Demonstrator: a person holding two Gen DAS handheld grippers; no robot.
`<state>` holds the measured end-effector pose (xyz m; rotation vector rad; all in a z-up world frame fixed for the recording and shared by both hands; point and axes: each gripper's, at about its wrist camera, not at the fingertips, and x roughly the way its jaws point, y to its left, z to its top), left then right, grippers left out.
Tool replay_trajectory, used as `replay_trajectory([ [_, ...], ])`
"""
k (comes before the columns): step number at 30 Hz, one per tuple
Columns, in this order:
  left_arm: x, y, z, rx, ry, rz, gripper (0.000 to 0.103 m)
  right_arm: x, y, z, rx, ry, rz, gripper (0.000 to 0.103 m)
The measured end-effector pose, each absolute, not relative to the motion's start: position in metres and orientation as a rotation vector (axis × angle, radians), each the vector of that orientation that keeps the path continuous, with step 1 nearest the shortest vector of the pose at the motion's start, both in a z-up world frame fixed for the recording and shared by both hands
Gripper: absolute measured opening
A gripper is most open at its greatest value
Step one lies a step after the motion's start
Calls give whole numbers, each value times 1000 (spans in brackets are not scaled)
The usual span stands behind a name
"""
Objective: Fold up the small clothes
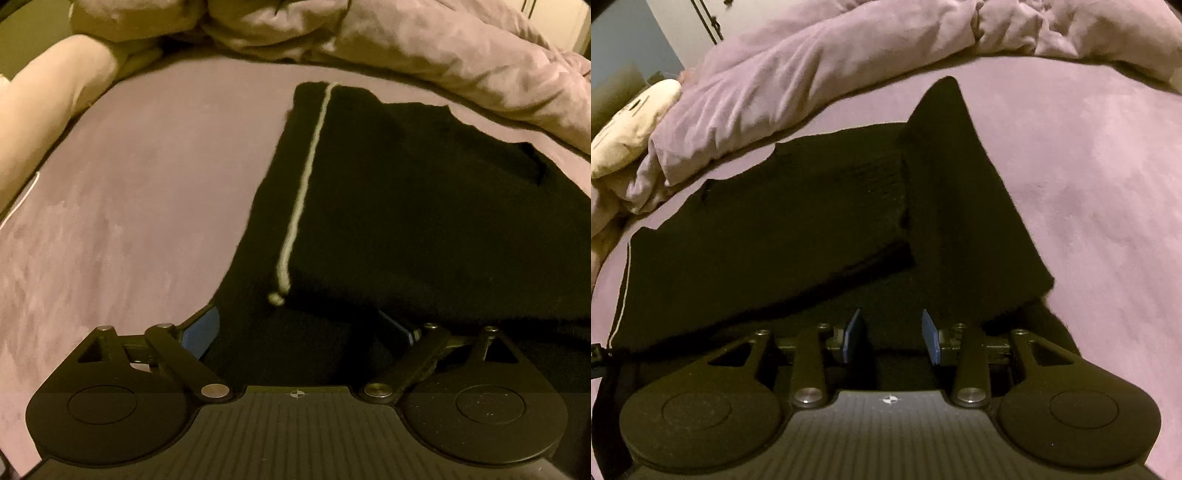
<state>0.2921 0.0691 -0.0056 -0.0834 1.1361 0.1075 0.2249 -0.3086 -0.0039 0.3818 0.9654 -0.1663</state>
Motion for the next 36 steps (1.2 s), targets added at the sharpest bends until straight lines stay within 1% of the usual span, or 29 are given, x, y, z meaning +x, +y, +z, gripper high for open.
replay_trajectory([
  [4,281,73,-6,-78,1135,106,95,216,-310,1,424,969,-173,36],
  [8,269,73,-11,-36,1140,106,95,202,-303,-7,394,1028,-182,38],
  [12,260,74,-18,-19,1126,118,96,175,-296,-3,366,1021,-172,39],
  [14,256,73,-21,-12,1106,119,97,165,-295,-5,359,1015,-157,42],
  [19,247,75,-25,-29,1042,115,99,150,-291,-3,289,993,-122,42],
  [23,229,69,-15,-46,966,70,99,145,-280,11,262,899,-30,43],
  [25,218,62,-14,-39,930,28,99,145,-265,10,226,879,31,45],
  [27,212,54,-20,5,917,14,100,143,-251,1,190,902,94,45],
  [29,206,47,-27,64,907,12,100,135,-240,-13,131,981,127,47],
  [32,185,52,-28,77,866,-3,100,101,-237,-9,18,967,119,47],
  [34,162,65,-24,49,851,-23,100,73,-251,-2,75,985,49,47],
  [36,142,77,-21,32,895,-19,101,38,-272,7,171,989,-2,47],
])
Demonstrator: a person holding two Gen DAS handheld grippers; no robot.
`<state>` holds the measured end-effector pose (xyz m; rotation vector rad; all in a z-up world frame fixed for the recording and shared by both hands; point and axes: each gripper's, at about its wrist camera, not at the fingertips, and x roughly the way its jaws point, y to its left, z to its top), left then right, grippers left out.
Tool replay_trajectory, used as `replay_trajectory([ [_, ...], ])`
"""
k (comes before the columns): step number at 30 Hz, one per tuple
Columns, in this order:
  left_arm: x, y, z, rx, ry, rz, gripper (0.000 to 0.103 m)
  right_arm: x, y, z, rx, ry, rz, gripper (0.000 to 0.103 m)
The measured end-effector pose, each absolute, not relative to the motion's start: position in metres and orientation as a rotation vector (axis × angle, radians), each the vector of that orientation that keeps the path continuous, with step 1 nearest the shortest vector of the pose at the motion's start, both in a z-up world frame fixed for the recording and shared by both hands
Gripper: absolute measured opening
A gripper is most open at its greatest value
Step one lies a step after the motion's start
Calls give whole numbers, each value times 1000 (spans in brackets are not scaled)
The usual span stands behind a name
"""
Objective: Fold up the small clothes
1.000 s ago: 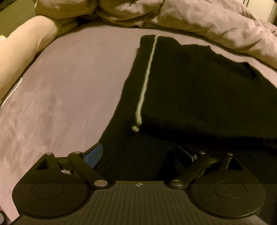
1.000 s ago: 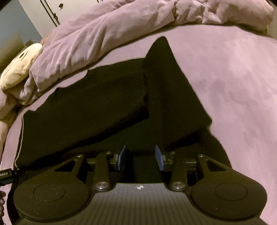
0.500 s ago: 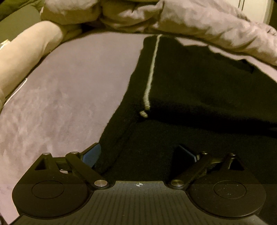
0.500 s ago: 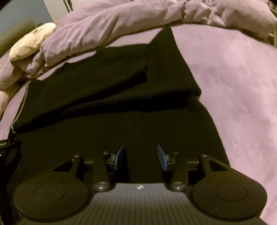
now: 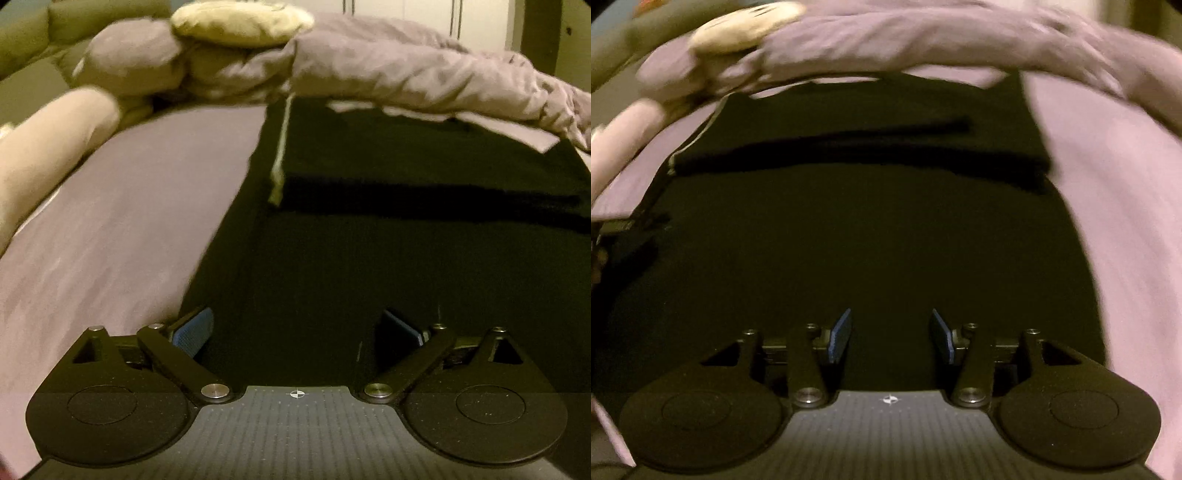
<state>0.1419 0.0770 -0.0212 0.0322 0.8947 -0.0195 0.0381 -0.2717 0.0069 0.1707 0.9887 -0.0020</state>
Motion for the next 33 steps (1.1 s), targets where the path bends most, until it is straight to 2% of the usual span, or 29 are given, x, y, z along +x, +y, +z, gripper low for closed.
replay_trajectory([
  [1,132,85,-19,3,915,-18,101,20,-280,12,205,983,-23,47],
  [4,107,110,-14,-76,928,4,102,-25,-303,20,262,982,-118,63],
  [9,88,140,-16,-110,958,46,102,-69,-332,11,312,976,-135,63],
  [13,77,149,-19,-65,943,49,102,-72,-343,5,350,960,-76,65],
  [17,73,167,-31,-152,980,55,102,-61,-350,-1,429,931,-3,74],
  [19,72,178,-32,-196,1002,50,102,-57,-350,-5,486,929,52,73],
  [21,70,187,-31,-211,1002,73,102,-57,-348,-8,514,933,96,70],
  [23,67,194,-31,-208,1018,89,102,-59,-348,-12,515,947,118,56],
  [24,64,197,-32,-203,1020,82,102,-61,-349,-13,513,952,124,53],
  [27,58,200,-33,-191,1020,56,102,-66,-355,-13,535,970,146,32],
  [28,58,199,-34,-190,1022,47,102,-67,-358,-14,563,981,164,18],
  [29,58,199,-34,-192,1026,40,102,-67,-360,-15,591,992,182,11],
  [30,58,198,-34,-195,1031,30,102,-67,-359,-16,600,1000,196,7],
  [33,60,193,-33,-197,1040,2,99,-68,-351,-17,589,1005,233,7],
])
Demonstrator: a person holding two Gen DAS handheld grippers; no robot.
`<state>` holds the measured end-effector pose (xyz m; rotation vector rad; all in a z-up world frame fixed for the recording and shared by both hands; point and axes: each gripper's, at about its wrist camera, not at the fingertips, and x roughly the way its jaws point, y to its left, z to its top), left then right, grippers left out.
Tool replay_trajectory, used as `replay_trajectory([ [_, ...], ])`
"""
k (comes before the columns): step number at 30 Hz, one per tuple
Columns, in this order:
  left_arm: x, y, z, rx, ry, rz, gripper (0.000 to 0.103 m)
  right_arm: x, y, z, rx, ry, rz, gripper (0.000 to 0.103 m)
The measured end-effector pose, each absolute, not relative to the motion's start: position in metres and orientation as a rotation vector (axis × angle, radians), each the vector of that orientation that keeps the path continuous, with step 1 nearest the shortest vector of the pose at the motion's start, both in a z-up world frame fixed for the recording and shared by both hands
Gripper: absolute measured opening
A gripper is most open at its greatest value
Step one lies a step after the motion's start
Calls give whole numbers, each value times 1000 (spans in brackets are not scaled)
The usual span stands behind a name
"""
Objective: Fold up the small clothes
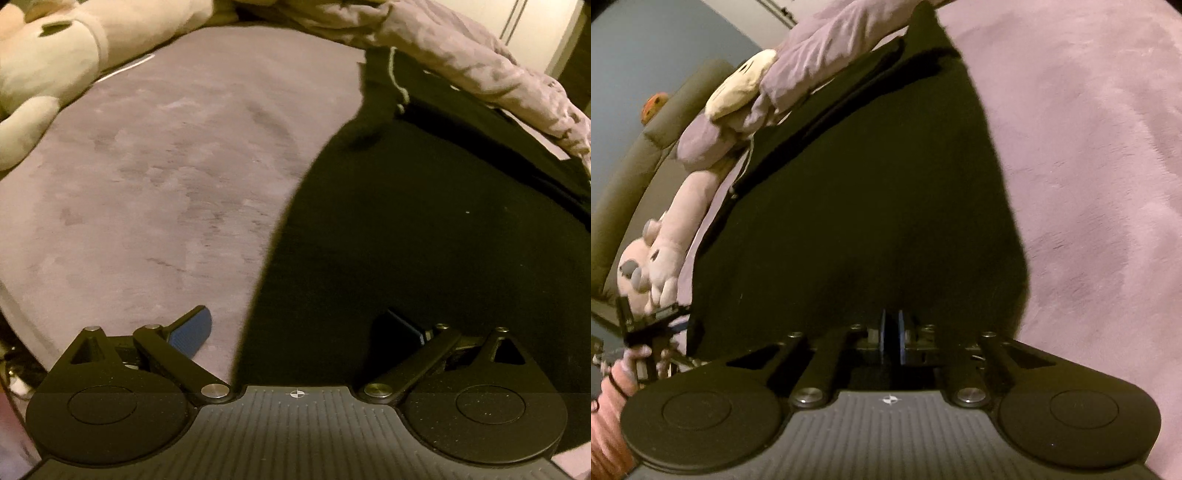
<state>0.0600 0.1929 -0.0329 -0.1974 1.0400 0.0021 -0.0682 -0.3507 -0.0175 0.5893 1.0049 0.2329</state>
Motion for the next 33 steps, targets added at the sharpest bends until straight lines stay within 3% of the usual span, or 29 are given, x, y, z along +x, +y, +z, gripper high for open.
replay_trajectory([
  [5,62,191,-29,-206,1052,-34,80,-62,-346,-15,585,998,220,7],
  [7,61,194,-28,-211,1059,-60,77,-63,-352,-9,584,974,182,8],
  [9,60,196,-28,-203,1066,-71,78,-64,-364,-2,585,935,123,17],
  [11,58,198,-28,-202,1068,-78,80,-66,-376,3,576,915,68,39],
  [16,58,197,-30,-236,1071,-103,95,-71,-398,0,577,900,17,49],
  [22,65,185,-31,-224,1073,-101,95,-55,-405,-21,637,892,26,50],
  [27,64,182,-30,-205,1075,-97,88,-48,-400,-25,681,897,81,53],
  [30,63,180,-30,-205,1074,-90,83,-47,-386,-35,710,961,158,38],
  [33,62,182,-30,-212,1072,-92,78,-54,-377,-35,679,957,174,30],
])
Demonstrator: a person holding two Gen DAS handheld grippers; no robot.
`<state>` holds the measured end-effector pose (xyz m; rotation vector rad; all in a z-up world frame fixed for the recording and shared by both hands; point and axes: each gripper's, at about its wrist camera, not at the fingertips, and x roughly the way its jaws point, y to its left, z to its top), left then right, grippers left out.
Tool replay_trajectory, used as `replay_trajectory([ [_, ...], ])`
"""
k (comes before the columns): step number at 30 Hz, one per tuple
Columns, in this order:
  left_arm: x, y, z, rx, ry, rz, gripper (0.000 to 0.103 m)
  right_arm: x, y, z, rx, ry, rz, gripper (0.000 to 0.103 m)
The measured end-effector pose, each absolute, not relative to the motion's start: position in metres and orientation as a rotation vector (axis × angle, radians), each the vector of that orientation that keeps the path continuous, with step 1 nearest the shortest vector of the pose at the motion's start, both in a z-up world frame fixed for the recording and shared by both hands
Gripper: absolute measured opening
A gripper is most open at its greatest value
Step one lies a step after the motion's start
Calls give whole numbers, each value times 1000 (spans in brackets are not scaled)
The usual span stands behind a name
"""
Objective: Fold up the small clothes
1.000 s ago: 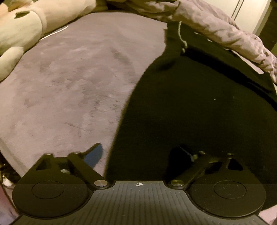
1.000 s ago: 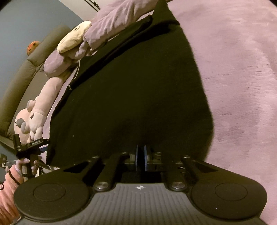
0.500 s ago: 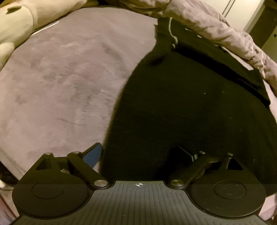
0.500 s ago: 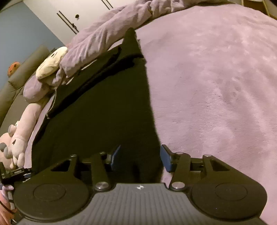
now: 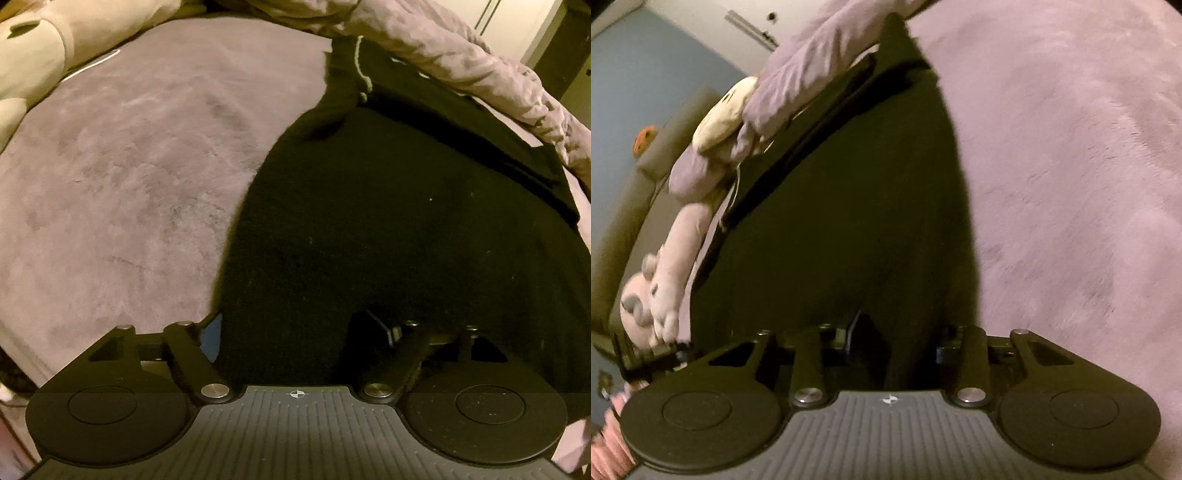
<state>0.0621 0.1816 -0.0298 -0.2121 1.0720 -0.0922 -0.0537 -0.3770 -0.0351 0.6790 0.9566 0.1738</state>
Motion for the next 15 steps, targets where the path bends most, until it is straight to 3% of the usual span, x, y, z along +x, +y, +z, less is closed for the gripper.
replay_trajectory([
  [2,61,181,-29,-206,1072,-94,69,-56,-382,-34,726,964,175,13],
  [3,61,182,-28,-205,1073,-98,66,-58,-382,-33,735,963,181,13],
  [6,60,186,-25,-226,1079,-113,45,-60,-382,-28,733,961,196,10],
  [8,59,190,-21,-255,1081,-120,22,-63,-385,-24,773,936,208,10],
  [12,57,197,-17,-346,1082,-148,16,-67,-391,-22,882,877,231,10],
  [15,54,202,-17,-388,1074,-171,17,-64,-384,-23,786,927,207,10],
])
